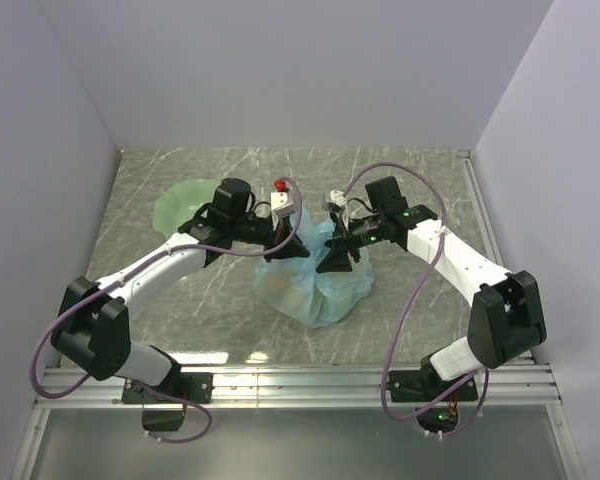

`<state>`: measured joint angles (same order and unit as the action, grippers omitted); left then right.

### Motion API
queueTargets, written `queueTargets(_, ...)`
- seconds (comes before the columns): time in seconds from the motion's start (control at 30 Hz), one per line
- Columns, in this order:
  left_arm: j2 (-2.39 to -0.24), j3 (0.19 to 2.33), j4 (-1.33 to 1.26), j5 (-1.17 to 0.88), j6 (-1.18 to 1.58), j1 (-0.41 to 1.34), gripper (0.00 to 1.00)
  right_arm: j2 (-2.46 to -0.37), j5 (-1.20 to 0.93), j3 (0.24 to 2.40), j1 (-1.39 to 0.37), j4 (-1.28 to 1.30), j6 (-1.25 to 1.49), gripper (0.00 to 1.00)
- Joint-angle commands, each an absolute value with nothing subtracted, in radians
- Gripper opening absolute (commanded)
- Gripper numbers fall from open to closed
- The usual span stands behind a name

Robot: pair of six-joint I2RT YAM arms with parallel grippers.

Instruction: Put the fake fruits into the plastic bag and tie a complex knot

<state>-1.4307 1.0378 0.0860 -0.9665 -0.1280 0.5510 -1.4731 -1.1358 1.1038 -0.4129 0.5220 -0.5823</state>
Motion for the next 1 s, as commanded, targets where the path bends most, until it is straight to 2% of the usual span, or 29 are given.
queueTargets(0.0,-1.424,1.032,-0.037,-0.927,-0.034,0.578,0.01,-1.443,-1.178,1.109,-0.420,0.446,-0.508,0.60)
queueTargets(0.17,-1.451,1.057,-0.026,-0.910,-0.035,0.606,0.01,-1.488,-1.181,1.143,-0.426,0.480,-0.525,0.57)
queueTargets(0.27,-1.450,1.058,-0.017,-0.896,-0.046,0.607,0.01,-1.497,-1.172,1.146,-0.426,0.474,-0.505,0.44)
queueTargets(0.3,-1.447,1.058,-0.015,-0.894,-0.052,0.606,0.01,-1.499,-1.169,1.146,-0.426,0.462,-0.499,0.36)
queueTargets(0.37,-1.445,1.065,-0.008,-0.887,-0.060,0.606,0.01,-1.505,-1.167,1.143,-0.426,0.442,-0.468,0.32)
queueTargets(0.47,-1.447,1.080,0.023,-0.874,-0.061,0.609,0.01,-1.512,-1.169,1.144,-0.431,0.416,-0.440,0.20)
queueTargets(0.5,-1.442,1.084,0.028,-0.873,-0.064,0.607,0.01,-1.514,-1.166,1.146,-0.431,0.413,-0.442,0.10)
queueTargets(0.57,-1.430,1.101,0.066,-0.855,-0.072,0.606,0.07,-1.517,-1.158,1.147,-0.430,0.410,-0.452,0.01)
queueTargets(0.6,-1.413,1.109,0.084,-0.848,-0.084,0.604,0.14,-1.514,-1.158,1.146,-0.428,0.417,-0.460,0.00)
queueTargets(0.67,-1.391,1.127,0.127,-0.854,-0.083,0.586,0.23,-1.513,-1.158,1.144,-0.428,0.423,-0.477,0.00)
queueTargets(0.7,-1.364,1.131,0.132,-0.864,-0.071,0.551,0.32,-1.511,-1.163,1.146,-0.428,0.439,-0.486,0.00)
queueTargets(0.8,-1.315,1.132,0.104,-0.884,0.058,0.442,0.50,-1.500,-1.177,1.146,-0.431,0.454,-0.523,0.00)
queueTargets(0.9,-1.316,1.158,0.107,-0.803,0.147,0.356,0.62,-1.485,-1.189,1.146,-0.428,0.471,-0.574,0.00)
queueTargets(0.97,-1.342,1.198,0.115,-0.787,0.175,0.325,0.63,-1.485,-1.203,1.161,-0.431,0.511,-0.658,0.00)
